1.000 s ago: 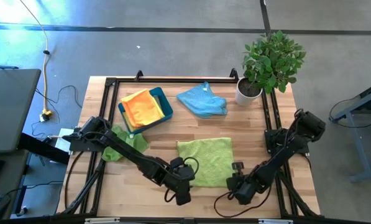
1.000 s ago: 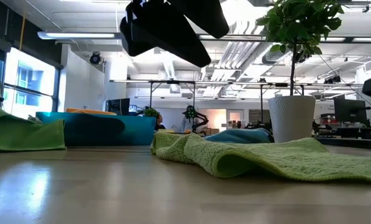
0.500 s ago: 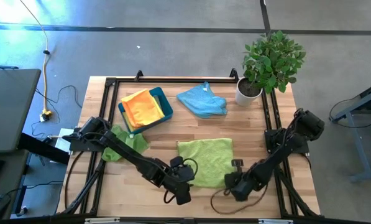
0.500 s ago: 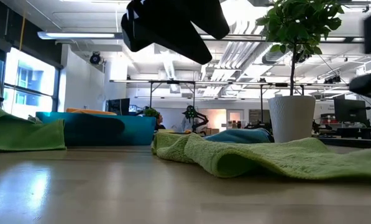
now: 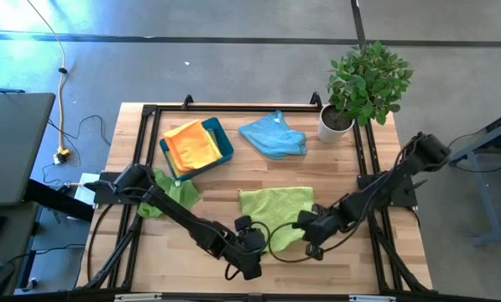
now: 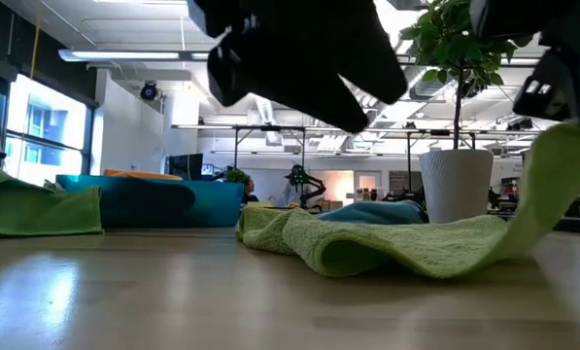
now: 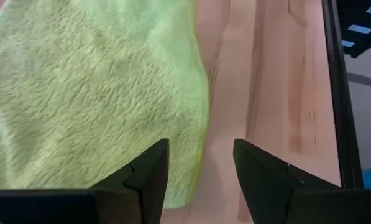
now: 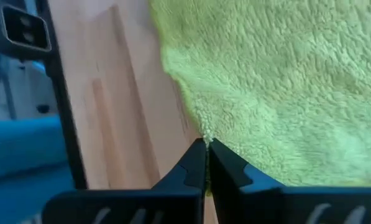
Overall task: Fold microfiber towels
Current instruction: Fold the right green microfiber cloth
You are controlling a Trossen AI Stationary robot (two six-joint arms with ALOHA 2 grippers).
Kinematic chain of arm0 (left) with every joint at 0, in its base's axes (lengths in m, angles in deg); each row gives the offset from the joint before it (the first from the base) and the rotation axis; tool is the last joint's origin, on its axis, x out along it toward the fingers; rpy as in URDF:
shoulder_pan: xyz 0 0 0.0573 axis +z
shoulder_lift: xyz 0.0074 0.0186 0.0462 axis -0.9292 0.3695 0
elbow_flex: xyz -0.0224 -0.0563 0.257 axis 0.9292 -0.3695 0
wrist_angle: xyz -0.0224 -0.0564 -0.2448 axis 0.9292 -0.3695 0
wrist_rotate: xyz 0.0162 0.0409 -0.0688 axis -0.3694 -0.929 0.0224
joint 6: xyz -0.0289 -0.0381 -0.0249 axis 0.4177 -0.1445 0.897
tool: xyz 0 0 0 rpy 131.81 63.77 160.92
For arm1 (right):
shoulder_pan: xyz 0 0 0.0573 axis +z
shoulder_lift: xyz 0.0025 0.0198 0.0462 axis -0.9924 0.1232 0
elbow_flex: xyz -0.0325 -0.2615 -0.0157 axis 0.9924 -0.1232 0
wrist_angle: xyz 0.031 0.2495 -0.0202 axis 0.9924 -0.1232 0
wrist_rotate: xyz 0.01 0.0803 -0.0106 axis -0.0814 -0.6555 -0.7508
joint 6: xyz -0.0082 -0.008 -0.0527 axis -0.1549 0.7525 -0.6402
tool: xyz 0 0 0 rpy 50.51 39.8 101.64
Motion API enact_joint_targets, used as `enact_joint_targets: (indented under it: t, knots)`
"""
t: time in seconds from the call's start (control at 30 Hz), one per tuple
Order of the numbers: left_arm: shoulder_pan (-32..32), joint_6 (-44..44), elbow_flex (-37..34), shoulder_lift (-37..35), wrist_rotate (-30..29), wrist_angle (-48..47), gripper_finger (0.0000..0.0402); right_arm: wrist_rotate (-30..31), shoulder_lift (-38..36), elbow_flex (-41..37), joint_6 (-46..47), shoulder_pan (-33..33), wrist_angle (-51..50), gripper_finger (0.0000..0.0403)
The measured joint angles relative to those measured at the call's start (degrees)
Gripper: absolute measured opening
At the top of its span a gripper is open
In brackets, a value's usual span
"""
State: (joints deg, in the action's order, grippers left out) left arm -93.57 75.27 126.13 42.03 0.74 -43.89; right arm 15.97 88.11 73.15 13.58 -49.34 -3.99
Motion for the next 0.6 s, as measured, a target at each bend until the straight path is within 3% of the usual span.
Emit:
enact_joint_targets:
  t: [0.23,0.6]
  knots:
    - [0.0,-1.2,0.0,2.8,-4.2,4.1,0.017,-0.7,-2.3,0.0,2.2,-3.4,1.8,0.0]
    - [-0.5,-0.9,0.0,6.5,-3.5,7.9,0.017,-1.3,-4.5,0.2,2.2,-5.7,2.0,0.0]
